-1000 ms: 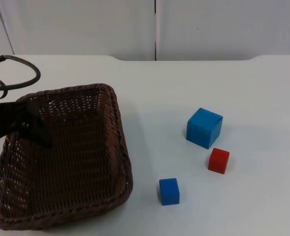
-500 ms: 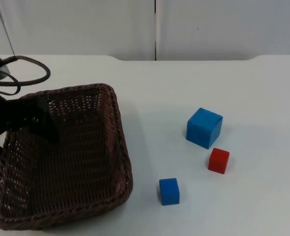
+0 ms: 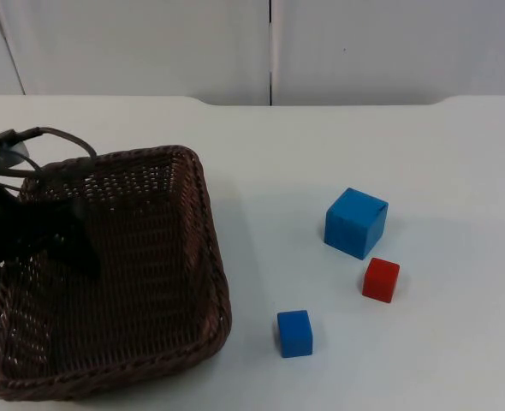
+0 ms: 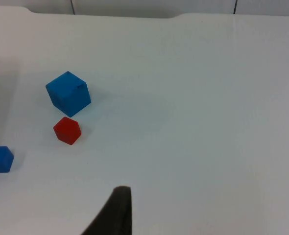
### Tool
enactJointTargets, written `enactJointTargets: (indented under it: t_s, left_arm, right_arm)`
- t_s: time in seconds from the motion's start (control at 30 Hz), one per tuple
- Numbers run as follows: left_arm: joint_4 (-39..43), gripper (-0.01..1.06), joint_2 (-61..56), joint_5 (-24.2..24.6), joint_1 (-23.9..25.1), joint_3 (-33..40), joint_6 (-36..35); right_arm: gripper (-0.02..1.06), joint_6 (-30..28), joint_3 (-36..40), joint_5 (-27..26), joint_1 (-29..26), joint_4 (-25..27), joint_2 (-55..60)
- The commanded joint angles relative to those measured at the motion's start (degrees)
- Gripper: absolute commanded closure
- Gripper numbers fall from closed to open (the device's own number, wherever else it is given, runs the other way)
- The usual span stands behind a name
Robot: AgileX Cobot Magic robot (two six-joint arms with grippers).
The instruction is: Pick up the basket with the left hand and place the largest block into the basket with the right hand.
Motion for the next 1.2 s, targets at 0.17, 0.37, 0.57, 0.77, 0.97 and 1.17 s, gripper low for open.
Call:
enactJointTargets:
  t_s: [0.17, 0.37, 0.57, 0.77, 0.97, 1.17]
  left_arm:
    - [-1.7, 0.8, 0.0, 1.1, 0.0, -0.2, -0.5]
    - [-3.7, 1.05, -0.6, 2.3, 0.0, -0.2, -0.4]
    - [-3.9, 1.05, -6.0, 5.6, 0.0, -0.2, -0.4]
    - [-3.9, 1.05, -12.5, 12.5, 0.0, -0.2, -0.4]
    - [1.6, 1.05, -18.6, 18.9, 0.0, -0.2, -1.8]
    - [5.0, 1.05, -21.7, 25.0, 0.0, -0.2, -3.2]
  right_arm:
    - [-0.01, -0.1, 0.0, -0.2, -0.2, -0.3, -0.2]
    - [-0.01, -0.1, 0.0, -0.2, -0.2, -0.3, -0.2]
    - [-0.01, -0.1, 0.0, -0.2, -0.2, -0.3, -0.2]
    - [-0.01, -0.1, 0.0, -0.2, -0.2, -0.3, -0.2]
    - [-0.01, -0.1, 0.0, -0.2, -0.2, -0.4, -0.2]
    - [-0.01, -0.1, 0.0, -0.2, -0.2, -0.4, -0.2]
